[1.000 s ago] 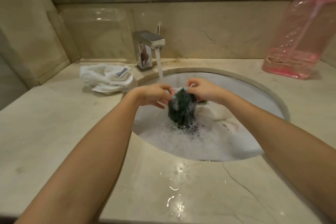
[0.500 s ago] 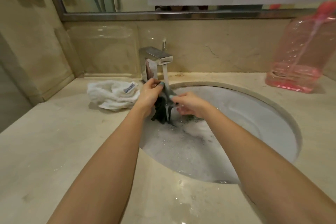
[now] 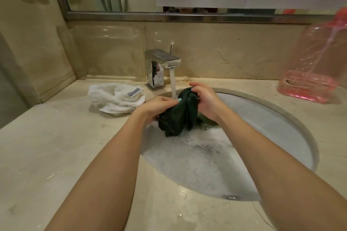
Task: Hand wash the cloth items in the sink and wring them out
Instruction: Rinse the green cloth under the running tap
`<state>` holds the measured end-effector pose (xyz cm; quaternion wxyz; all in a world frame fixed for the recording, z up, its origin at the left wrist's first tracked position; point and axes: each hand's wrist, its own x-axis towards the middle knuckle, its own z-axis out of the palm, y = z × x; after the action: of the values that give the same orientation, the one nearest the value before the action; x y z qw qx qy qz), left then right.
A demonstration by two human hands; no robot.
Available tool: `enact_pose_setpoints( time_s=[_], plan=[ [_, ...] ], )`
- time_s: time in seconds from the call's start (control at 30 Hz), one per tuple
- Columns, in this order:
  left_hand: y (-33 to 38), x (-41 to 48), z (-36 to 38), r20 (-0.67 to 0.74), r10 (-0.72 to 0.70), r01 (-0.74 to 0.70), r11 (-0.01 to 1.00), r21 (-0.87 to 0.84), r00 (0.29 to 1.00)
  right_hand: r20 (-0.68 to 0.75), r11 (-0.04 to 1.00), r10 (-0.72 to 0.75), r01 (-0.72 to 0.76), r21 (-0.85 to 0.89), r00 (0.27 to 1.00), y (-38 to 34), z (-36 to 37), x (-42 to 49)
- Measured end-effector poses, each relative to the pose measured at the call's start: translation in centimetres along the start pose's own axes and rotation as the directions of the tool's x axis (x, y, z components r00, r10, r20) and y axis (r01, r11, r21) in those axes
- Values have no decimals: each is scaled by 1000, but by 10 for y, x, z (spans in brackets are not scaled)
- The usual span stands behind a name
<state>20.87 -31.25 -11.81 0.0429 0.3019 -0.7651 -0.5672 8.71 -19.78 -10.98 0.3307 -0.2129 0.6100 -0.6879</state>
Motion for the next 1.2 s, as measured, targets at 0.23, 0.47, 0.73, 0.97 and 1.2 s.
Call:
enact_pose_setpoints(
  time_s=[0.23,0.47,0.73,0.97,1.2],
  plan=[
    [3,5,0,-23,106,-109,970,-219,994,88,989,-60,71,-132,994,-8,1,-1],
    [4,-2,1,35,127,-109,939,-327,991,257,962,-49,115,-247,965,-7,-7,3],
    [3,5,-6,-335,172,-329,802,-498,926,276,715,358,-71,-695,892,13,-44,7],
    [-2,10,-10,-257,138,-196,957,-216,957,334,985,66,-8,-172,940,-2,-35,2],
    [-6,5,-7,-34,112,-109,990,86,993,183,984,-8,40,-173,983,2,-25,8]
  ],
)
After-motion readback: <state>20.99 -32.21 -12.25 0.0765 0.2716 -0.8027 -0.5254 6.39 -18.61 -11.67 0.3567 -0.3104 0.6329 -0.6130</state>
